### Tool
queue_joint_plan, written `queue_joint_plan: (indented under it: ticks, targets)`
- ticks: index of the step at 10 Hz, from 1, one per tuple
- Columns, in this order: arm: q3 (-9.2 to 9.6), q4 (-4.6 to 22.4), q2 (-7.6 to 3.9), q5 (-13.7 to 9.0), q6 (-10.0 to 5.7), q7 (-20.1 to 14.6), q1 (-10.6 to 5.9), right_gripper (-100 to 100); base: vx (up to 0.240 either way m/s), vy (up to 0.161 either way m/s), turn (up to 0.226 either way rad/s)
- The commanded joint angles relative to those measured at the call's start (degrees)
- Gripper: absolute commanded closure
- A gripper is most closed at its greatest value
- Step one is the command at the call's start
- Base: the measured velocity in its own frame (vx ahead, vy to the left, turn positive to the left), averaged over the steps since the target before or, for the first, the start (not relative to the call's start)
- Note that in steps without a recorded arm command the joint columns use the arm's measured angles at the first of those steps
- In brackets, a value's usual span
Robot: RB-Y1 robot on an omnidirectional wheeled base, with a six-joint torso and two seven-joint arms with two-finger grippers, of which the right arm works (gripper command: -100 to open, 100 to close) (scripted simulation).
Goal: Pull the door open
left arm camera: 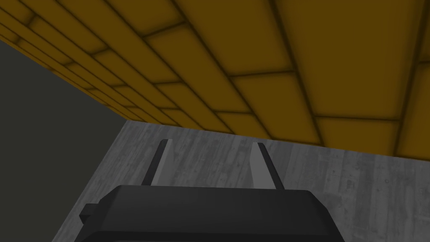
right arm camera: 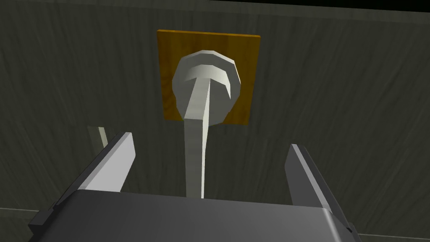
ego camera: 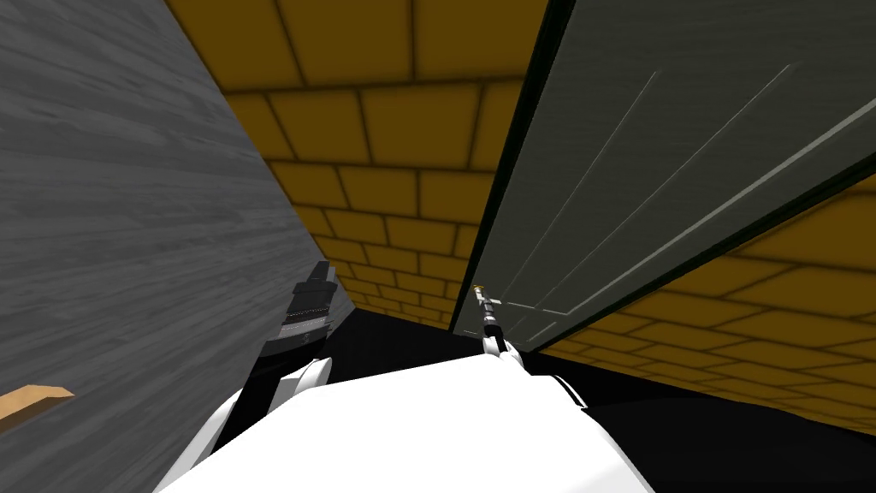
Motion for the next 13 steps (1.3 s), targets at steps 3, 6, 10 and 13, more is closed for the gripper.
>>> queue_joint_plan:
  ticks: [3, 6, 10, 13]
  targets:
    - [-0.07, 1.2, -0.61, -0.09, -0.63, -0.64, -0.13, -100, 0.065, -0.015, 0.014]
    - [-0.07, 1.2, -0.61, -0.09, -0.63, -0.64, -0.13, 100, -0.006, 0.0, -0.006]
    - [0.39, 1.15, -0.92, 0.2, -0.79, -1.18, 0.2, 100, -0.03, -0.002, 0.016]
    - [1.97, 0.73, -1.69, 1.18, -1.53, -2.86, 0.93, 100, -0.201, -0.019, 0.089]
